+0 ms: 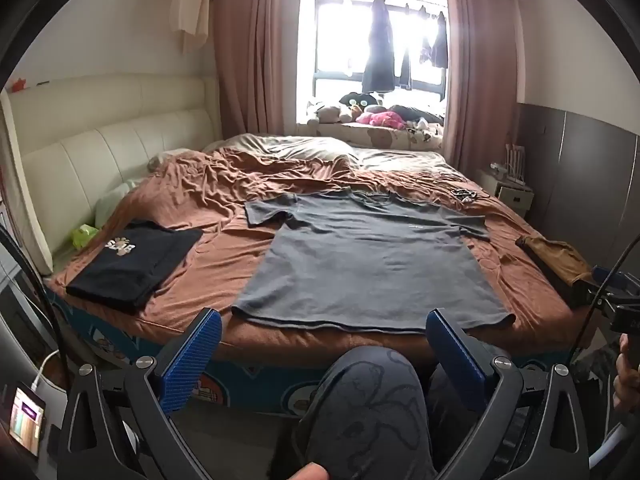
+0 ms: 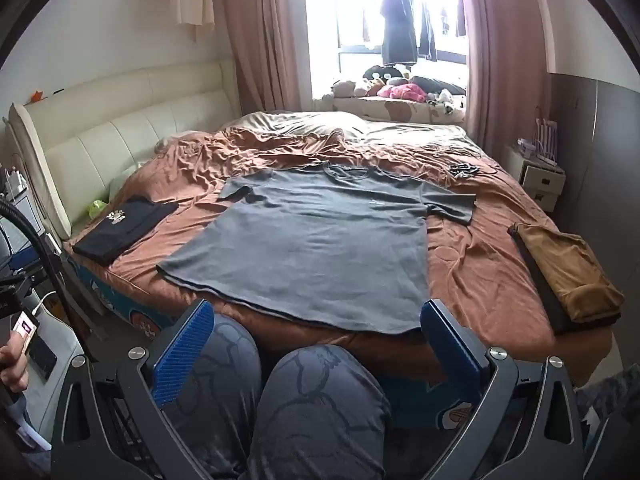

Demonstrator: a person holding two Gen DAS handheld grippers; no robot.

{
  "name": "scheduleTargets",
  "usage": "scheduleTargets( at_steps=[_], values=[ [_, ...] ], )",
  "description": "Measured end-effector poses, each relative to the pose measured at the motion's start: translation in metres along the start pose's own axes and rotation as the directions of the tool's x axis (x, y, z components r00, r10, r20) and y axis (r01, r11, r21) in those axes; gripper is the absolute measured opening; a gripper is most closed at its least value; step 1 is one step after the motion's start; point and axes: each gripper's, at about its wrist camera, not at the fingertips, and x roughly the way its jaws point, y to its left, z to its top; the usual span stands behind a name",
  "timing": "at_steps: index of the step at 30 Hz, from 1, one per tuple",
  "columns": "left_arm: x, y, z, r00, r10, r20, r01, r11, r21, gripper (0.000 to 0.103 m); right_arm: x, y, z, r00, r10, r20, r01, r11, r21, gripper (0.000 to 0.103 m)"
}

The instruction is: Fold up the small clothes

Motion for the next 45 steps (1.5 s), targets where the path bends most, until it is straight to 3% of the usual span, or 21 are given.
scheduleTargets(
  at_steps=[5, 25, 45],
  values=[
    [-0.004, 0.0, -0.003, 1.0, -0.015, 0.008, 0.015, 1.0, -0.026, 0.103, -0.003, 0.007, -0.002, 0.999, -0.032, 0.0, 0.032, 0.999, -0.04, 0.103],
    [-0.009, -0.022, 0.0, 0.999, -0.035, -0.006, 0.035, 0.999, 0.006, 0.103, -0.015, 0.0, -0.005, 0.999, -0.035, 0.006, 0.035, 0.999, 0.014, 0.103],
    [-0.013, -0.009, -0.002, 0.999, -0.042, 0.004, 0.042, 0.999, 0.001, 0.103, -0.009, 0.006, -0.001, 1.0, -0.018, 0.008, 0.018, 1.0, -0.02, 0.103]
  ],
)
